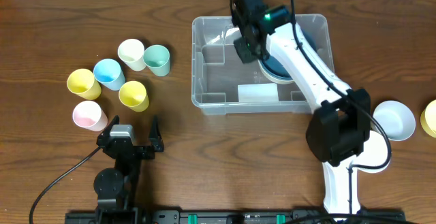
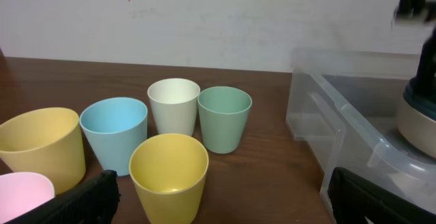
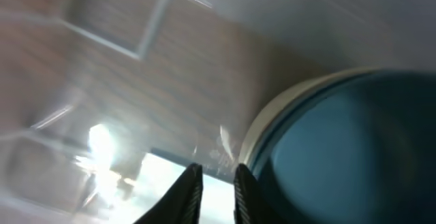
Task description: Pack container
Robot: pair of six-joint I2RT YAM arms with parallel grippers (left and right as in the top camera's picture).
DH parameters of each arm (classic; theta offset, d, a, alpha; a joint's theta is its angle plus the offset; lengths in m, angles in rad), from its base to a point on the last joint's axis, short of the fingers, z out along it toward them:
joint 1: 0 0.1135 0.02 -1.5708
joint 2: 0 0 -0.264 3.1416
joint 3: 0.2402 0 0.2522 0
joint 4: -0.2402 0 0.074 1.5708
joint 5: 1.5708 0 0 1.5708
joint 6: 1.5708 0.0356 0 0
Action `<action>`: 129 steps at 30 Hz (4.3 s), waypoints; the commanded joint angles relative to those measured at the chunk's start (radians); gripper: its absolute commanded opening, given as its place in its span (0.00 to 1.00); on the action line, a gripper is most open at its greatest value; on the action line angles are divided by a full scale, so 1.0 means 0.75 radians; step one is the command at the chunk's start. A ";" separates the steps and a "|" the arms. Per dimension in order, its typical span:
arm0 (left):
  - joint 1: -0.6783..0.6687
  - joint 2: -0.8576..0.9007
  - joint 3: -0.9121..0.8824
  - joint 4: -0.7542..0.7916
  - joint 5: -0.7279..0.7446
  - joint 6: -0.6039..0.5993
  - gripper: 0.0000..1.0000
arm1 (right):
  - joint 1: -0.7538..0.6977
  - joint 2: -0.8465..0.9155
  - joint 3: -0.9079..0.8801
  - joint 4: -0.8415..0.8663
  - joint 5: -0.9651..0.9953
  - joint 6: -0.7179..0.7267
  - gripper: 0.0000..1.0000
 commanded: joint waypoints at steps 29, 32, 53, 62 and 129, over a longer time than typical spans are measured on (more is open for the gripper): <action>0.007 -0.008 -0.023 -0.045 0.019 0.008 0.98 | -0.752 -0.287 0.099 -0.774 -0.004 0.409 0.48; 0.007 -0.008 -0.023 -0.045 0.019 0.008 0.98 | -0.827 -0.288 0.015 -0.759 -0.005 0.410 0.45; 0.007 -0.008 -0.023 -0.045 0.019 0.008 0.98 | -1.042 -0.859 -1.056 -0.295 -0.153 0.414 0.48; 0.007 -0.008 -0.023 -0.045 0.019 0.008 0.98 | -1.037 -1.061 -1.475 -0.079 -0.177 0.449 0.46; 0.007 -0.008 -0.023 -0.045 0.019 0.008 0.98 | -0.584 -1.206 -0.742 -0.019 -0.305 0.143 0.01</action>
